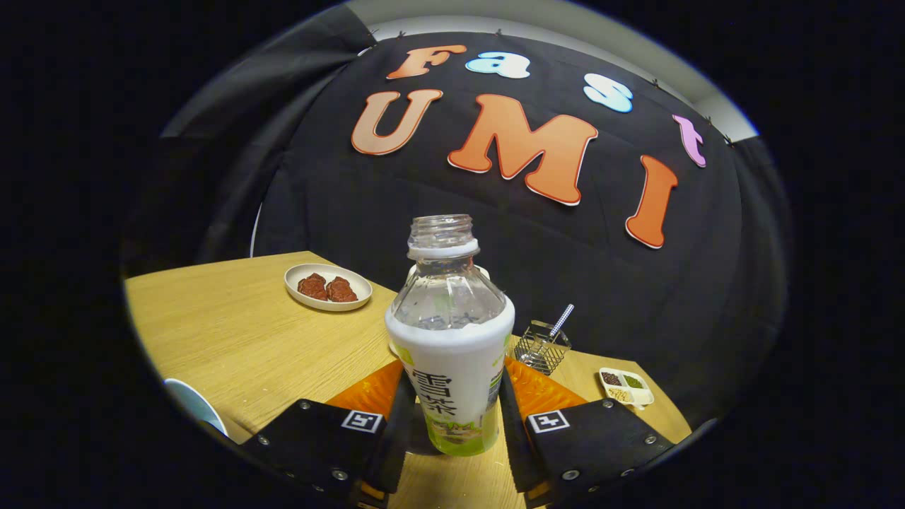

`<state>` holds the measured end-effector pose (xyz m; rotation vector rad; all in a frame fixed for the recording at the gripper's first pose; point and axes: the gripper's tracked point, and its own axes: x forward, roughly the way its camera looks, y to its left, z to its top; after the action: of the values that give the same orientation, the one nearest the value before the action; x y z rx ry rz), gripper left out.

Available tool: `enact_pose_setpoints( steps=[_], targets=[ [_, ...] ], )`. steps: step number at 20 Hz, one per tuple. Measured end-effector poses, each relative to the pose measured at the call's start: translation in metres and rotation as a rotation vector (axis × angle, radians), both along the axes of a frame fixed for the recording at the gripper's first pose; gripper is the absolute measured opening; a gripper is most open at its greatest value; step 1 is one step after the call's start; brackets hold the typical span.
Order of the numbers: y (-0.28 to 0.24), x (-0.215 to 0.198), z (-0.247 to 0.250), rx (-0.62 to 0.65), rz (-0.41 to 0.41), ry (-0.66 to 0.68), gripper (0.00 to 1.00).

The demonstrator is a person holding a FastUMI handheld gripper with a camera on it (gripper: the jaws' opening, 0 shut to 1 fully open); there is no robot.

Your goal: Take the bottle from table, then pour the juice into the cup, finally place the bottle on the coaster

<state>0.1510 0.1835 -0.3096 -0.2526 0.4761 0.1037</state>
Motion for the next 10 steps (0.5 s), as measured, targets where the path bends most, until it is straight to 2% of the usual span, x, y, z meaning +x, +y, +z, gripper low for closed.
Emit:
enact_pose_setpoints(
  steps=[10],
  targets=[
    [0.007, 0.014, -0.042, 0.180, -0.072, 0.088, 0.61]
  ],
)
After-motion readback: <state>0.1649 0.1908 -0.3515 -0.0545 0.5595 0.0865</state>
